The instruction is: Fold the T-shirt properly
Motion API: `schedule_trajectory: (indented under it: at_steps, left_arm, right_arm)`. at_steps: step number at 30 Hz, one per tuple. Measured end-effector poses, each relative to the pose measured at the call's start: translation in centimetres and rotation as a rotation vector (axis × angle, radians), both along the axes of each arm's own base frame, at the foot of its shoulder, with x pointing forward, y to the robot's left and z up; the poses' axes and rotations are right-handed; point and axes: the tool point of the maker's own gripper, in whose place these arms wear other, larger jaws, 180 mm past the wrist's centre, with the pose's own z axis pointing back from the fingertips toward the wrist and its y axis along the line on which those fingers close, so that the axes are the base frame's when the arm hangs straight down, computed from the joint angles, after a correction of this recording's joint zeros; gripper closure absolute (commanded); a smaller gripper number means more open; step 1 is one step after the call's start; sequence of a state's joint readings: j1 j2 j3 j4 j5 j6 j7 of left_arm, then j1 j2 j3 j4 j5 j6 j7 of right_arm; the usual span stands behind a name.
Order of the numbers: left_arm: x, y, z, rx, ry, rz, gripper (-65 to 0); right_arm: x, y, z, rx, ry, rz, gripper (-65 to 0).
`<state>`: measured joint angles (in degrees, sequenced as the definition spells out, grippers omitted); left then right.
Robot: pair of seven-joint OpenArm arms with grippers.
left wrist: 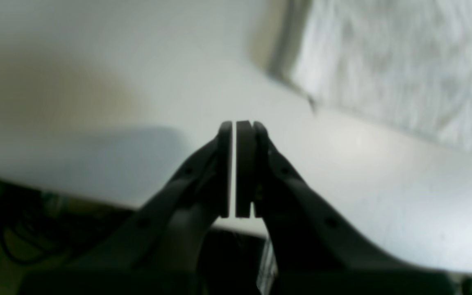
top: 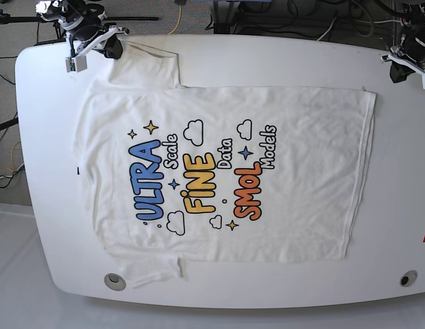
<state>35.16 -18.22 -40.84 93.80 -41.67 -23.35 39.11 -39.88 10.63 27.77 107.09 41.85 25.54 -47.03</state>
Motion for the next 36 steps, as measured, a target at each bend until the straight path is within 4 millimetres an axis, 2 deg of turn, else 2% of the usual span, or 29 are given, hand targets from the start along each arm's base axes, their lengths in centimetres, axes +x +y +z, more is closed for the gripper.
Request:
schedule_trajectory:
  at_steps: [2, 10, 12, 16, 24, 32, 36]
  left_arm:
    - [0.1, 0.1, 0.1, 0.004, 0.000, -0.003, -13.5]
    - [0.2, -0.6, -0.7, -0.015, 0.026, -0.021, -24.7]
    - [0.4, -0.4, -0.6, -0.015, 0.022, -0.017, -30.5]
    - [0.5, 0.0, -1.2, -0.074, 0.034, 0.012, -31.6]
    - [0.2, -0.1, -2.4, -0.159, 0.064, -0.014, -30.0]
    - [-0.1, 0.9, -2.6, -0.184, 0.062, -0.027, -29.1]
    - [-0.2, 0.7, -2.5, -0.179, 0.063, -0.036, -29.7]
  right_arm:
    - [0.1, 0.0, 0.0, 0.000, -0.001, 0.000, 0.0]
    - [0.2, 0.0, 0.0, 0.000, -0.003, -0.001, 0.0]
    - [0.1, 0.0, 0.0, 0.000, 0.000, 0.001, 0.0]
    - [0.1, 0.0, -0.1, -0.002, 0.000, -0.002, 0.0]
    - [0.1, -0.1, -0.2, -0.003, 0.003, -0.002, 0.0]
    - [0.3, 0.0, -0.1, -0.003, -0.003, -0.003, 0.0]
    - [0.3, -0.1, -0.1, -0.005, -0.004, -0.002, 0.0]
